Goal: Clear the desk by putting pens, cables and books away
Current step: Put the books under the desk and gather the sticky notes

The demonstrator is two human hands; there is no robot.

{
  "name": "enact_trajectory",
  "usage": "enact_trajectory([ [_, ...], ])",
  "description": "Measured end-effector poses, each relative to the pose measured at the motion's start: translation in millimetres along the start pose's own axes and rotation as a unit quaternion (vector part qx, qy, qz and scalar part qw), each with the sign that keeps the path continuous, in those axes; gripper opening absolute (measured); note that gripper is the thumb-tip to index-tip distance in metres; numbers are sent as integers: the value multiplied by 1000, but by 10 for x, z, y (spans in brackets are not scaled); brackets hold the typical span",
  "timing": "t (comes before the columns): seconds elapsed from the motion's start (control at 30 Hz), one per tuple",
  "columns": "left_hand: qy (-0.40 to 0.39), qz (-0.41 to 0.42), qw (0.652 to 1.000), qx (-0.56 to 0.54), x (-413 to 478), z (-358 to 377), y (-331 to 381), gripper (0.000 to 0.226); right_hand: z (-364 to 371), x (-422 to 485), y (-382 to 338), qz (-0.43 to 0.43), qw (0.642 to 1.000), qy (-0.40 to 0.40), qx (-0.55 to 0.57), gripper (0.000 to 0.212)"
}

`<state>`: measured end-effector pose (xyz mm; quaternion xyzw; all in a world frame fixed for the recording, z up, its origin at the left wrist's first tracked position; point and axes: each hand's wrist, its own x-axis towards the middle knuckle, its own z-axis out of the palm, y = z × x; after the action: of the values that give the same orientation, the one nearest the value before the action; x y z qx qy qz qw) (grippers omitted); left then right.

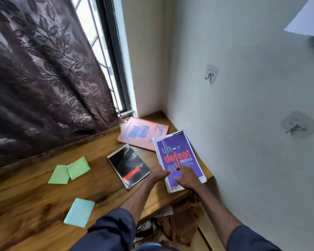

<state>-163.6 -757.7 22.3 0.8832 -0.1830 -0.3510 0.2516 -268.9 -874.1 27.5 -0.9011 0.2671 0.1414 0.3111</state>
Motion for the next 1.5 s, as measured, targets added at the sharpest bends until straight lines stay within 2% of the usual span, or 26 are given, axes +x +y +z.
enact_trajectory([
  [0.1,13,-17,999,-48,184,80,26,39,54,138,48,20,999,-29,-3,57],
  [0.17,30,-54,990,-124,286,103,17,38,90,197,74,35,999,-25,0,53],
  [0.27,-1,-111,950,-292,358,99,10,37,117,242,90,49,998,6,27,42],
  [0.3,-12,-112,943,-313,360,97,16,36,114,248,98,53,998,19,38,40],
  [0.47,-13,-91,948,-303,321,67,-16,32,31,216,149,57,993,62,89,35],
  [0.57,-18,-90,934,-345,256,22,-63,25,-59,161,164,47,989,81,113,36],
  [0.7,-14,-60,919,-390,86,-12,-105,31,-177,23,205,42,986,97,125,37],
  [0.83,4,-16,911,-412,-207,-13,-66,32,-261,-220,256,32,983,109,143,44],
  [1.0,13,48,909,-414,-709,29,-15,32,-304,-662,344,53,966,114,225,59],
  [1.07,8,78,910,-407,-934,64,-18,31,-296,-864,384,49,954,106,275,56],
  [1.2,-14,116,916,-384,-1389,160,-56,31,-302,-1384,519,0,895,91,437,40],
  [1.37,-32,110,897,-426,-2033,400,-217,37,-143,-2077,754,-47,789,19,612,24],
  [1.43,-14,95,892,-442,-2331,561,-362,37,5,-2302,811,-60,791,-9,609,24],
  [1.5,12,73,889,-452,-2614,741,-573,36,165,-2474,800,-54,809,-8,585,34],
])
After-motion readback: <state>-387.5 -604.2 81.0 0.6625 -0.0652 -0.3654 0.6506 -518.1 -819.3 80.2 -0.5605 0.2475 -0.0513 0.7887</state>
